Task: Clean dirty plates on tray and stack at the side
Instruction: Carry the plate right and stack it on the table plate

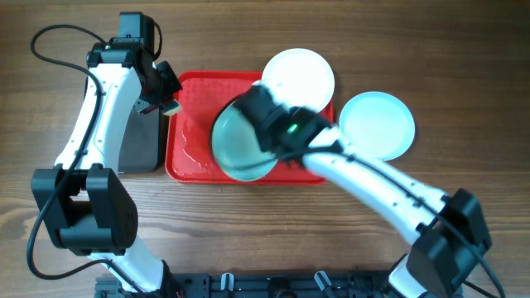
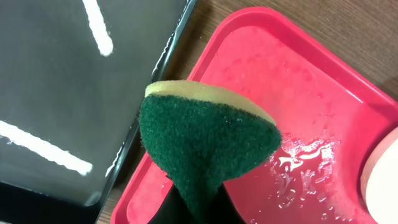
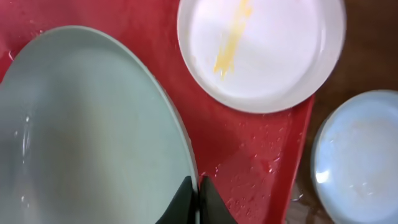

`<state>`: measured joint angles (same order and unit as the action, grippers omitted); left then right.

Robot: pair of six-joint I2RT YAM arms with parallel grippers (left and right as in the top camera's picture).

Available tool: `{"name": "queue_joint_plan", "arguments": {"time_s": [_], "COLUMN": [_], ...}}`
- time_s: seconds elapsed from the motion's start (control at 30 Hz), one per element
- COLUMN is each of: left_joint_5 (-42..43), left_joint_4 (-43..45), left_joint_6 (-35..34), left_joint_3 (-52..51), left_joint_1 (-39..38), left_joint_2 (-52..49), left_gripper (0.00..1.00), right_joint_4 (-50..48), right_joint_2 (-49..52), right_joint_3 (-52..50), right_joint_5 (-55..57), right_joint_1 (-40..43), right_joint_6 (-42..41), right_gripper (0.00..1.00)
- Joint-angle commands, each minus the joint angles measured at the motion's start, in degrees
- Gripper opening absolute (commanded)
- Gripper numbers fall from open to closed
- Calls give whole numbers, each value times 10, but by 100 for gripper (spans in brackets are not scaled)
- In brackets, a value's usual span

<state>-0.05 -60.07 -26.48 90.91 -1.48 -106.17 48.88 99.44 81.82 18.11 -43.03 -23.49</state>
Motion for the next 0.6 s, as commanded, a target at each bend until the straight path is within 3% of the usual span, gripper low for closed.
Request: {"name": "queue_joint_plan", "arguments": {"time_s": [0.0, 0.23, 0.57], "left_joint_5": [7, 7, 7], "left_joint_4": [-2, -2, -1], "left_joint_6": [-8, -8, -8], "left_joint_3": [-3, -3, -3], "left_joint_1": [1, 1, 1], "left_joint_2": [2, 2, 2], "left_gripper": [4, 4, 4], "right_joint_4": [3, 25, 11], "right_joint_2": [-36, -52, -52], "right_joint_3": [12, 11, -56], "right_joint_5": [-164, -261, -312], "right_joint_1": [82, 256, 494], "right_joint_6": [26, 81, 122], "right_gripper": [4, 4, 4]}}
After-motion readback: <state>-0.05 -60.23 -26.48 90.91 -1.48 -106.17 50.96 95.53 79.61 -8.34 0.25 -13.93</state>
